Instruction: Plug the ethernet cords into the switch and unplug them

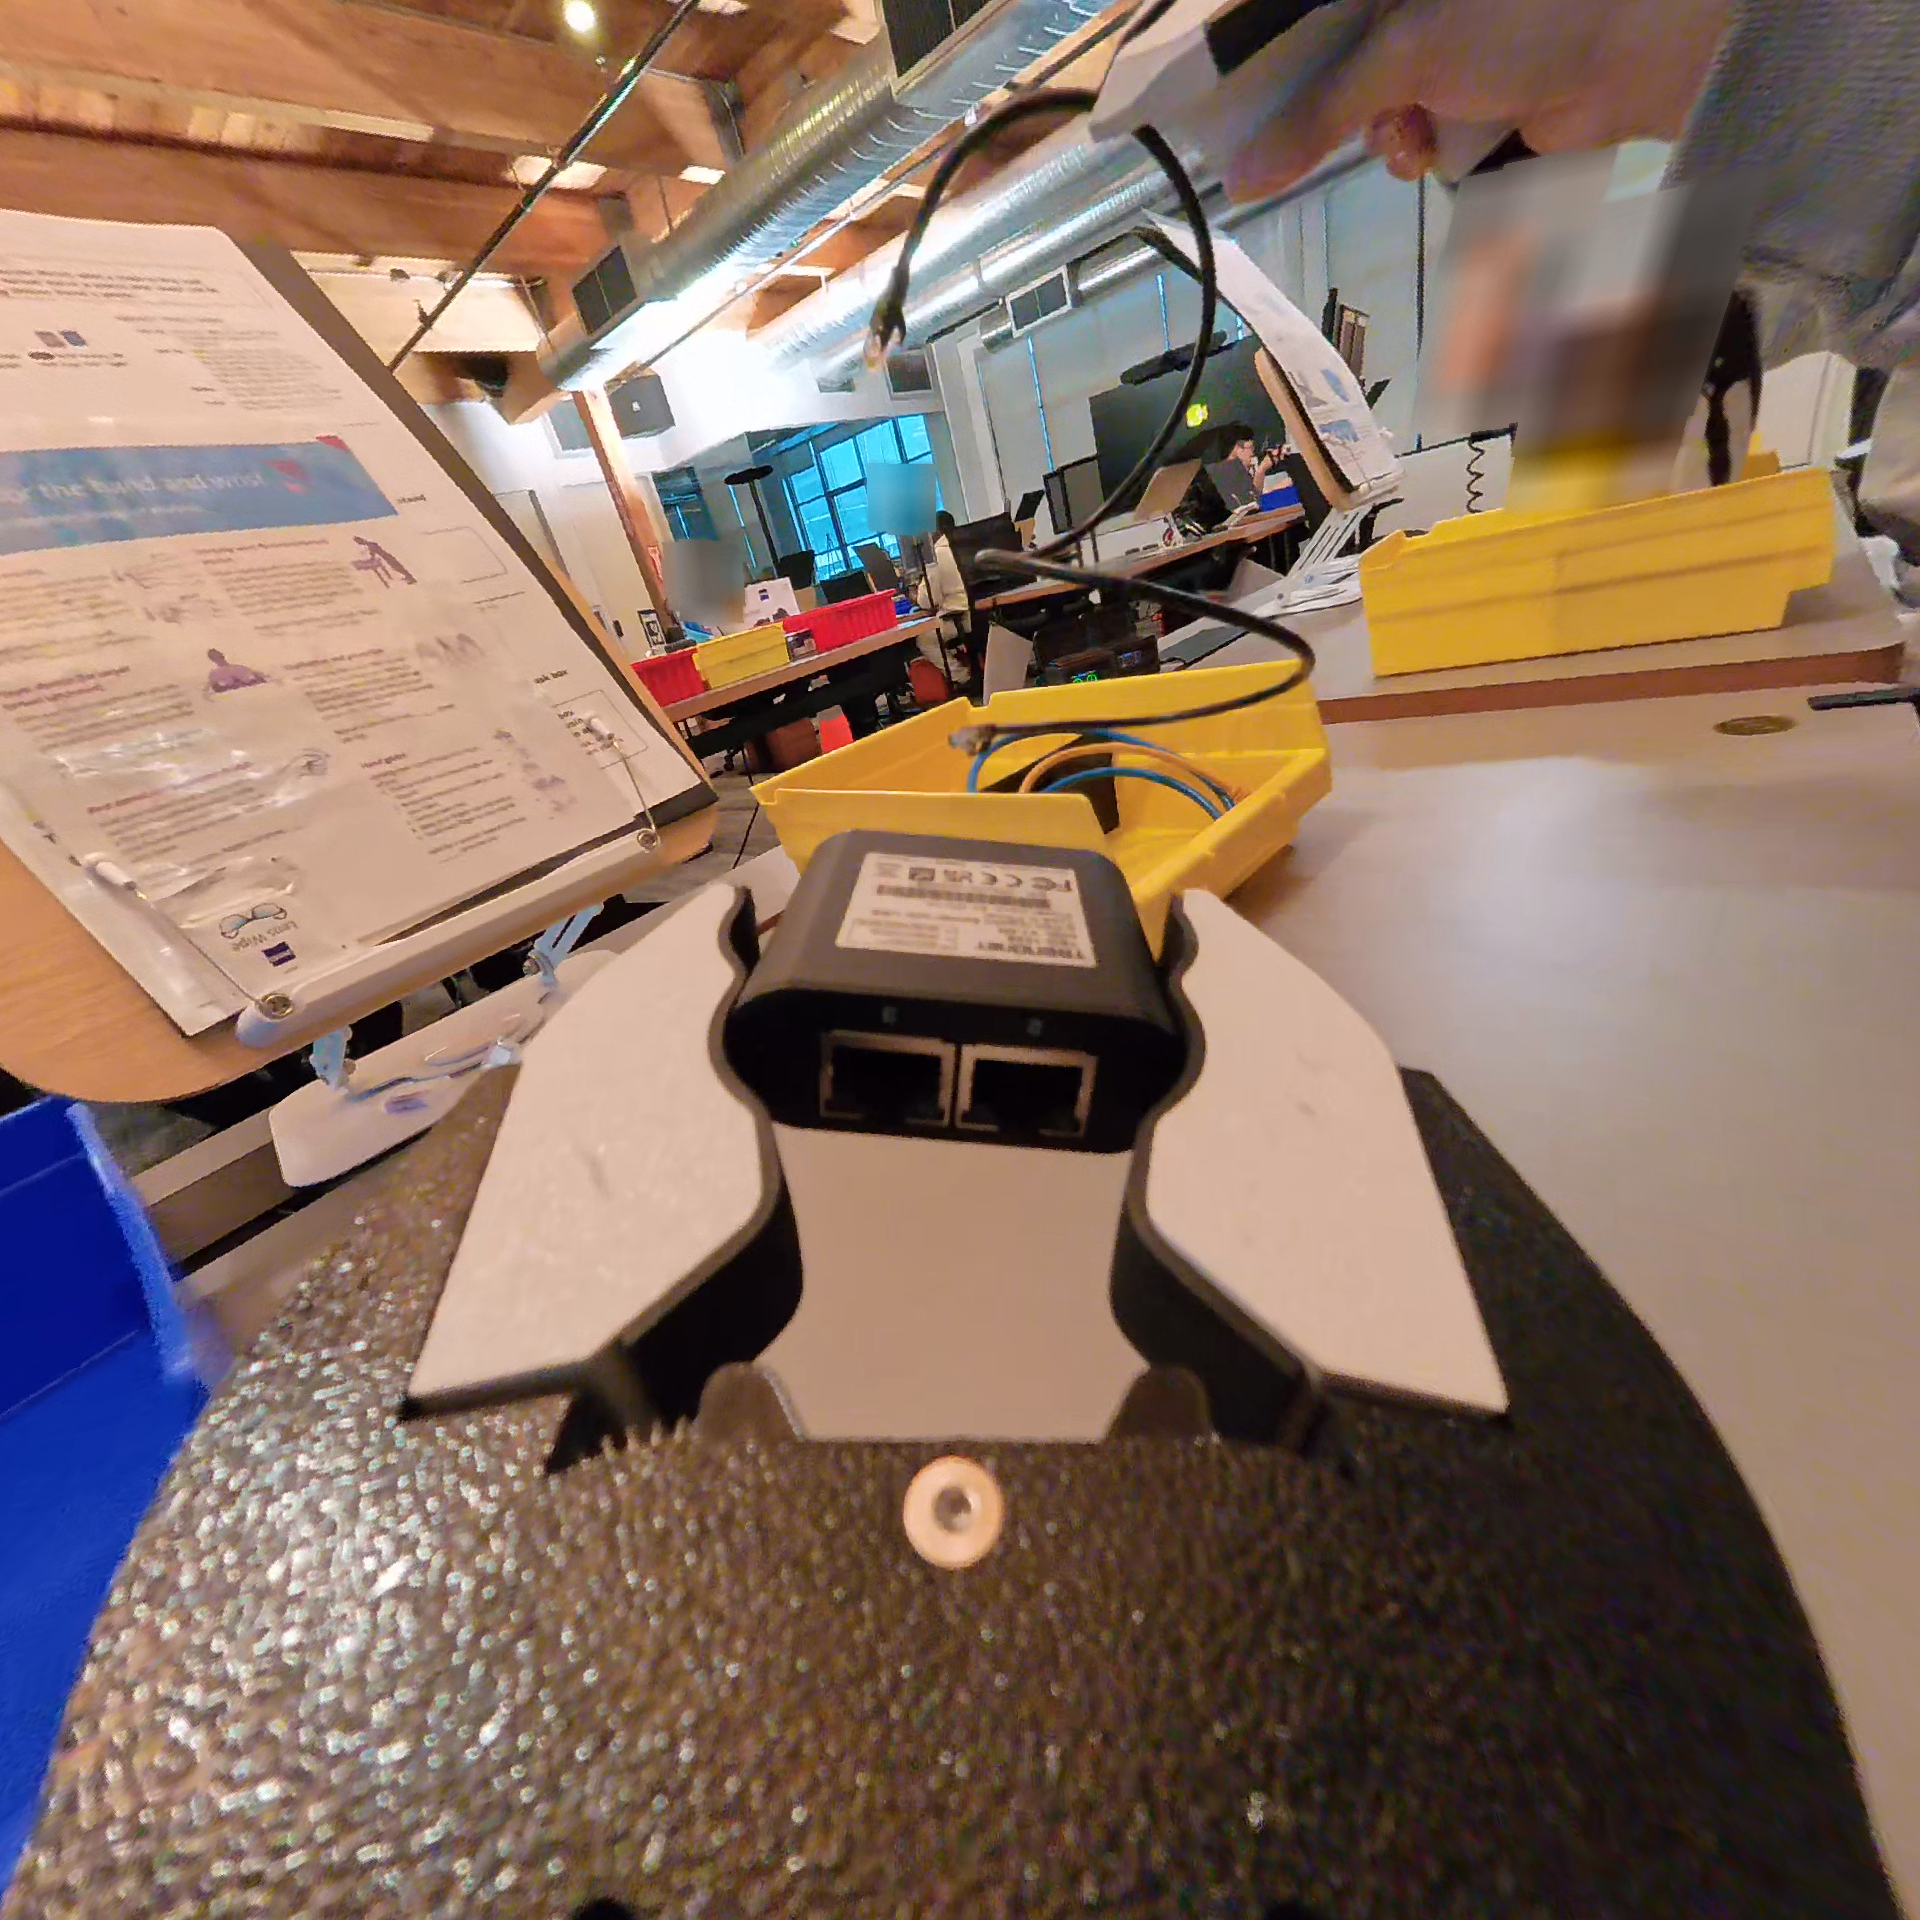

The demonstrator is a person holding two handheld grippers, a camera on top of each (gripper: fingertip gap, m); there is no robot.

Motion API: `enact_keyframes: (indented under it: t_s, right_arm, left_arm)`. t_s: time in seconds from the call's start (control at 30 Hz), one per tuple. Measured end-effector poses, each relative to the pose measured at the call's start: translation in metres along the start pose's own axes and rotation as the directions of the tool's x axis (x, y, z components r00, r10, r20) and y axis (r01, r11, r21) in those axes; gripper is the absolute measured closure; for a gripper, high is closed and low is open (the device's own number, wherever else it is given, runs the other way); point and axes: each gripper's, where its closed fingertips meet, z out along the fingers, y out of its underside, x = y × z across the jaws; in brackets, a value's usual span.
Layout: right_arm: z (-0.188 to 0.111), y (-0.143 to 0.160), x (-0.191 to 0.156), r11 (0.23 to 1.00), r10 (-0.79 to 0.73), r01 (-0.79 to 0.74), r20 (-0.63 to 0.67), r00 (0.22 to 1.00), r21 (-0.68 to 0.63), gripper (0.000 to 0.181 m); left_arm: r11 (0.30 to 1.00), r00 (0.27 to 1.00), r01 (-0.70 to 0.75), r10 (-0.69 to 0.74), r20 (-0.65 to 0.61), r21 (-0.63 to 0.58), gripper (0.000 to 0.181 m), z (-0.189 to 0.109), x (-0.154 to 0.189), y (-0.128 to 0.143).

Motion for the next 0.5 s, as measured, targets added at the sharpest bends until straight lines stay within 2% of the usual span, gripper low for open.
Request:
enact_keyframes:
  t_s: [0.03, 0.13, 0.27, 0.37, 0.5]
  right_arm:
    - [-0.001, 0.000, 0.007, 1.000, -0.008, 0.008, -0.028, 1.000, -0.004, 0.175]
    - [0.006, 0.007, 0.022, 1.000, 0.011, -0.012, -0.077, 0.997, -0.018, 0.175]
    - [0.024, 0.036, 0.018, 0.998, 0.070, -0.070, -0.084, 0.994, -0.004, 0.175]
    - [0.038, 0.063, -0.010, 0.993, 0.116, -0.116, -0.023, 0.993, -0.004, 0.175]
    - [0.055, 0.102, -0.067, 0.995, 0.079, -0.070, 0.128, 0.989, -0.077, 0.176]
  left_arm:
    - [1.000, 1.000, 0.002, -0.002, -0.001, -0.002, 0.108, 0.000, 0.000, 0.001]
    - [1.000, 1.000, 0.012, -0.012, -0.006, -0.002, 0.108, 0.001, 0.001, 0.003]
    - [1.000, 1.000, 0.005, -0.005, -0.011, -0.005, 0.108, 0.002, 0.003, 0.003]
    - [1.000, 1.000, 0.007, -0.007, -0.012, -0.004, 0.108, 0.002, 0.003, 0.003]
    - [1.000, 1.000, 0.010, -0.010, -0.015, -0.009, 0.108, 0.003, 0.004, 0.006]
